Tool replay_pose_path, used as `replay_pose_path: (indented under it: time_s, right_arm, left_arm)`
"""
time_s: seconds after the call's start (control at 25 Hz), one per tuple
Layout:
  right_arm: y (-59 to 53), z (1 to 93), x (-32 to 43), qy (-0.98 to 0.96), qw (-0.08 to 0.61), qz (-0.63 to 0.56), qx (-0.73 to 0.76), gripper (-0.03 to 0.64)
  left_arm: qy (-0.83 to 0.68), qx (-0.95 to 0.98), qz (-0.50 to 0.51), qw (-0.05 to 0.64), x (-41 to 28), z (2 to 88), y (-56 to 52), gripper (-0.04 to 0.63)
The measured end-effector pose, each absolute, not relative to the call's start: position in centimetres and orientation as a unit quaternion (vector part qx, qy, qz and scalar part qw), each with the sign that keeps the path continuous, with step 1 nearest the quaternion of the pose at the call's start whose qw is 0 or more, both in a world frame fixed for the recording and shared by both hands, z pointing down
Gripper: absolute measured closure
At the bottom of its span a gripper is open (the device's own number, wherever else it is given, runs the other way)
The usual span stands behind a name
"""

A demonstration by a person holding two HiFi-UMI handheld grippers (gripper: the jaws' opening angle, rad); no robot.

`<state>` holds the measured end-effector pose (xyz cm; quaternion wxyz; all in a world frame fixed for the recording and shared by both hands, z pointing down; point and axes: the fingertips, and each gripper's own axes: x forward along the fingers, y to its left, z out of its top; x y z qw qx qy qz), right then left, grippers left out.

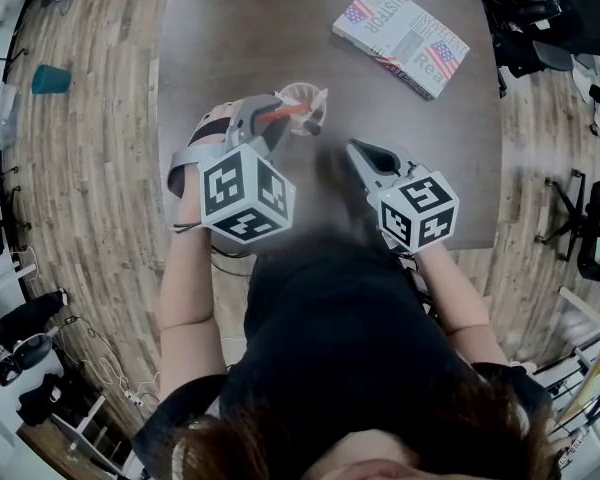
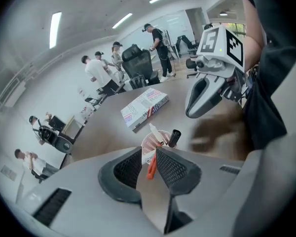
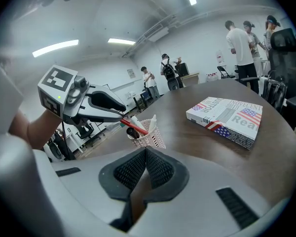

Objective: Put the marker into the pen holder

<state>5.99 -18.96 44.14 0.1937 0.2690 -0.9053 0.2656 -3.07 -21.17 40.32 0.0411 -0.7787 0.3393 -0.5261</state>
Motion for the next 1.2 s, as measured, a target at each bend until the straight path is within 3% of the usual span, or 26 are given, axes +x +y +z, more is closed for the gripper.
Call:
replay_pose_path:
  time_s: [0.44,1.2]
  right_arm:
    - [-18.0,43.2,6.4,-0.908,0.196,0.245,0.277,0.6]
    - [-17.9,41.7,6.7,-0.909,0.188,0.219,0.301,0.6]
  left_arm:
    - [0.465,-0.812,-0.344,-0.075,-5.0,38.1,-19.0,0.551]
    - [0.59,-0.772,-0.116,-0.209,-8.1,37.6,-15.2,0.569]
